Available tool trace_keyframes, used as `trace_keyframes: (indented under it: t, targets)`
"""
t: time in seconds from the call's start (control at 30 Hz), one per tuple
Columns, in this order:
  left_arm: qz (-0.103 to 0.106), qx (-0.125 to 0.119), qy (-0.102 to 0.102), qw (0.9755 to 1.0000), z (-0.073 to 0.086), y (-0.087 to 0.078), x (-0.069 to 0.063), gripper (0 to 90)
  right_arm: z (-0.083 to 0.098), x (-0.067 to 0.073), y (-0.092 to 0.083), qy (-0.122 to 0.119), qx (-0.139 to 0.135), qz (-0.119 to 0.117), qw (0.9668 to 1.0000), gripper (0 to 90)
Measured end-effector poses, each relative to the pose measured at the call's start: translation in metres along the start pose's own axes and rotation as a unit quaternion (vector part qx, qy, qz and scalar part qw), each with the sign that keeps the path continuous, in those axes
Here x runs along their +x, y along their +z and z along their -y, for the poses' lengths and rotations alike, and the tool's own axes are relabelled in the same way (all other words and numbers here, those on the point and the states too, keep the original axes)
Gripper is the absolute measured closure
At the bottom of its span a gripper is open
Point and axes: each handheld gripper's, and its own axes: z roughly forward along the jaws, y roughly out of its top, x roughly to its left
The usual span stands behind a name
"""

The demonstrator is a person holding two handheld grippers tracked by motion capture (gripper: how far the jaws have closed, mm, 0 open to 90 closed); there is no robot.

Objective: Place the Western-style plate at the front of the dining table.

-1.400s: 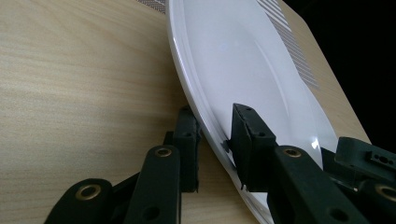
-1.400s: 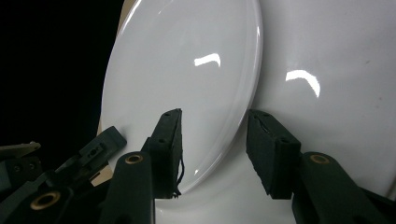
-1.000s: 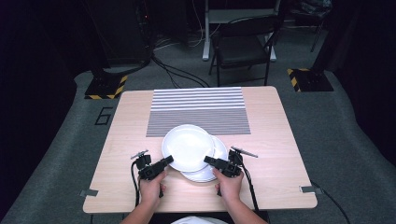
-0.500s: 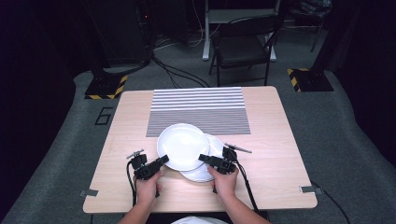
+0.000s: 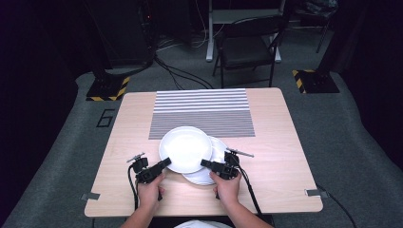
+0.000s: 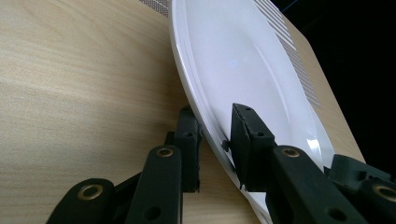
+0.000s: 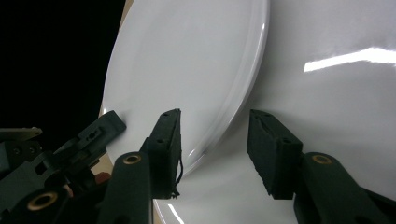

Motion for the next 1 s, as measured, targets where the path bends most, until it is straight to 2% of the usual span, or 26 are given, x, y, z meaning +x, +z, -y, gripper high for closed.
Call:
trace_keyframes:
  t: [0.03, 0.17, 0.3, 0.57, 0.73, 0.8, 0.9, 1.0]
  targets:
    - [-0.001, 0.001, 0.0, 1.0, 0.0001, -0.0002, 0.0002, 72.4, 0.0003, 0.0003, 0.0008, -0.005, -0.003, 0.001, 1.0, 55.9]
    - [0.002, -0.001, -0.004, 1.0, 0.0007, 0.0001, 0.0004, 72.4, 0.0005, 0.0023, 0.0032, 0.006, -0.002, 0.0, 1.0, 59.8]
    - [0.005, 0.002, -0.003, 1.0, 0.0007, 0.0003, 0.0, 72.5, 0.0004, 0.0044, 0.0062, 0.008, 0.004, 0.004, 0.9999, 61.4]
    - [0.0, 0.004, -0.001, 1.0, 0.0019, 0.0002, -0.002, 71.9, 0.0001, 0.0049, 0.0081, -0.001, 0.003, 0.018, 0.9998, 69.0]
    - [-0.005, 0.001, 0.013, 0.9999, 0.0027, -0.0008, -0.0066, 71.0, 0.0012, 0.0048, 0.0076, -0.013, -0.005, 0.02, 0.9997, 69.1]
    - [-0.003, 0.002, 0.015, 0.9999, 0.0026, -0.0001, -0.0066, 70.6, 0.001, 0.0054, 0.0068, -0.011, -0.006, 0.021, 0.9997, 69.1]
    - [-0.002, 0.003, 0.013, 0.9999, 0.0029, 0.0009, -0.0077, 69.8, 0.0007, 0.0055, 0.0044, -0.03, -0.016, 0.021, 0.9992, 69.1]
    - [-0.002, 0.005, 0.012, 0.9999, 0.0028, 0.0017, -0.0091, 69.6, 0.0001, 0.0056, 0.0033, -0.036, -0.019, 0.023, 0.9989, 68.9]
